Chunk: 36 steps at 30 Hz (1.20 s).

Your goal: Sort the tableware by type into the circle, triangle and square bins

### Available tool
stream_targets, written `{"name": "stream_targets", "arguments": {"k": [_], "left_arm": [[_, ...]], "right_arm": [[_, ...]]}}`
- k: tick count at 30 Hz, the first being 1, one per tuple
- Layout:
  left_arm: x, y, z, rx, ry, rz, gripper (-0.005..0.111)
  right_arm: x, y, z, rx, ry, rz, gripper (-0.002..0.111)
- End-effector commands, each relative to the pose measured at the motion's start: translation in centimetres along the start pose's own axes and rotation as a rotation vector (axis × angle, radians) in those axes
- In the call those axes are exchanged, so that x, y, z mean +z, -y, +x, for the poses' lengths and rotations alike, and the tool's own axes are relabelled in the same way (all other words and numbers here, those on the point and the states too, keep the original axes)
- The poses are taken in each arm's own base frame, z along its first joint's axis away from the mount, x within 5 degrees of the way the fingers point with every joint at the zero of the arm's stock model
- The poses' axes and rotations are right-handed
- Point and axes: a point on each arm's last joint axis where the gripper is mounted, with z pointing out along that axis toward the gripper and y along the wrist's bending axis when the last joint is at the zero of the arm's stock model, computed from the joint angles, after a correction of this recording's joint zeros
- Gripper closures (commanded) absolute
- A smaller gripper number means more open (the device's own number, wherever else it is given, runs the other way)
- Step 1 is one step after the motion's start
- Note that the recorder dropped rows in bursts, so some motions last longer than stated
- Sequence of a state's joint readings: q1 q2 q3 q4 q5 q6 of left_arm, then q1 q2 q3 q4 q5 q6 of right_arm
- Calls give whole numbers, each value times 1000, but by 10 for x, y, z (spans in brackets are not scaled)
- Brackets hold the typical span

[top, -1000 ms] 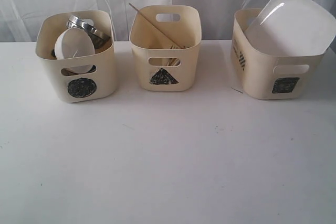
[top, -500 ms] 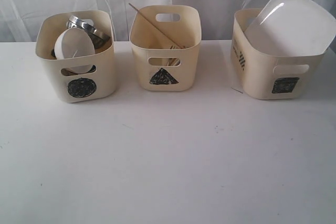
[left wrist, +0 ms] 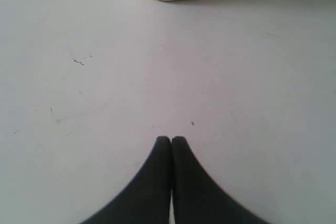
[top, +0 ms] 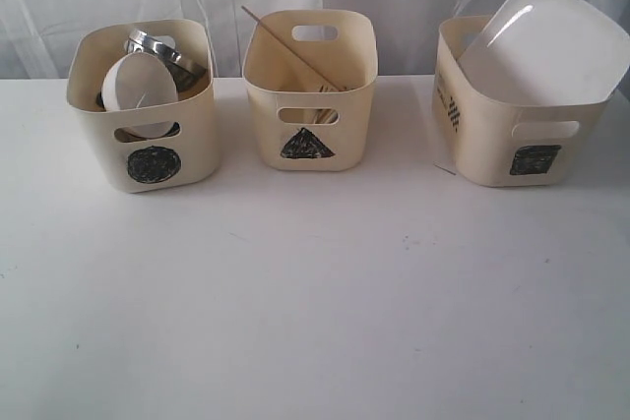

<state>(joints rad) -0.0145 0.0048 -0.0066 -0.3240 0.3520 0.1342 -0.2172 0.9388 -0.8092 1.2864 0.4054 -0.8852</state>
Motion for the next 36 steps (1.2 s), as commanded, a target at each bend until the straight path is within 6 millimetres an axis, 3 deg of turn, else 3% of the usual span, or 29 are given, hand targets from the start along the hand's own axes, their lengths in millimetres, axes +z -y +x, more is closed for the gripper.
{"name": "stream_targets", "arguments": {"k": [1, 6, 9, 28, 33, 36], "left_arm": [[1, 1, 4, -7, -29, 9, 107], [1, 1, 4, -7, -29, 9, 107], [1, 1, 4, -7, -29, 9, 107], [1, 1, 4, -7, -29, 9, 107], [1, 1, 4, -7, -29, 9, 107], [1, 1, 4, -7, -29, 9, 107]], "right_arm": [[-49, -21, 4, -96, 109, -47, 108], [-103, -52, 5, -188, 221, -176, 108], [-117, -63, 15, -225, 187, -265, 108], [-128, -79, 47, -354, -7, -513, 108], [-128, -64, 46, -323, 185, -355, 108], [-132, -50, 55, -303, 242, -224, 108]]}}
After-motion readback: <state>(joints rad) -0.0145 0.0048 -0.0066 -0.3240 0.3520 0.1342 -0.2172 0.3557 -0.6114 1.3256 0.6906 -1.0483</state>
